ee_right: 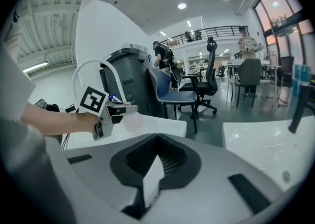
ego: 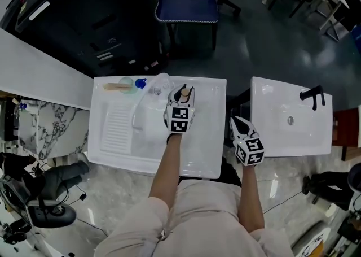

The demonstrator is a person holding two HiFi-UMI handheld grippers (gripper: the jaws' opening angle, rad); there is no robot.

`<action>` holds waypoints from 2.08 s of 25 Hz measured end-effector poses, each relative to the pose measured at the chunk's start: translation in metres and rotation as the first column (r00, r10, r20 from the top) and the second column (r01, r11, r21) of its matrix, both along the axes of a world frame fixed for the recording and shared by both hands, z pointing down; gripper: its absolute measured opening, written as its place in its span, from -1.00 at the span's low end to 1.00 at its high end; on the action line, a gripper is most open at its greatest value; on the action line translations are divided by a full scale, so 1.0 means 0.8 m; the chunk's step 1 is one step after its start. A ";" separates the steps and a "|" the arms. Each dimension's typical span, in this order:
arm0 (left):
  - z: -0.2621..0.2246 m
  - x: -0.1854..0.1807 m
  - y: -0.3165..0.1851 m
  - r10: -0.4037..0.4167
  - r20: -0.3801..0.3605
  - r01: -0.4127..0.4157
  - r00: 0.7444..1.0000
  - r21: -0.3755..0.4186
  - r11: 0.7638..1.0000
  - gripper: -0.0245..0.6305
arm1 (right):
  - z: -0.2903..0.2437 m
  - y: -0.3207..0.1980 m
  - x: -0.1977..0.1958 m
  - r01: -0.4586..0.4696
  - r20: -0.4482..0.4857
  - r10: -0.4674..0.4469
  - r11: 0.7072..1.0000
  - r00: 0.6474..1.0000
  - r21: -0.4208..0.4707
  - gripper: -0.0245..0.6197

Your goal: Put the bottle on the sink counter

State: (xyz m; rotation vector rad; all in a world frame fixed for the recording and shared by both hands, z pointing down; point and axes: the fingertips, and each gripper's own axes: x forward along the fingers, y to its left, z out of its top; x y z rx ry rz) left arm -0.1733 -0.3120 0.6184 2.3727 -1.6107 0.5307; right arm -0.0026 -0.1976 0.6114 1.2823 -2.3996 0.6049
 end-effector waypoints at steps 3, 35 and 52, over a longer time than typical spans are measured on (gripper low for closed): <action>0.006 0.000 -0.006 -0.006 -0.004 0.006 1.000 -0.009 1.000 -0.59 | 0.002 0.003 0.011 -0.015 -0.002 0.015 1.000 1.000 -0.012 -0.91; 0.043 0.015 -0.036 -0.047 -0.002 0.047 0.999 0.008 0.999 -0.58 | 0.025 0.027 0.045 -0.081 -0.010 0.081 0.994 0.997 -0.067 -0.91; 0.045 0.019 -0.032 -0.040 0.013 0.040 0.999 0.039 0.998 -0.56 | 0.018 0.033 0.049 -0.091 0.008 0.091 0.994 0.996 -0.057 -0.91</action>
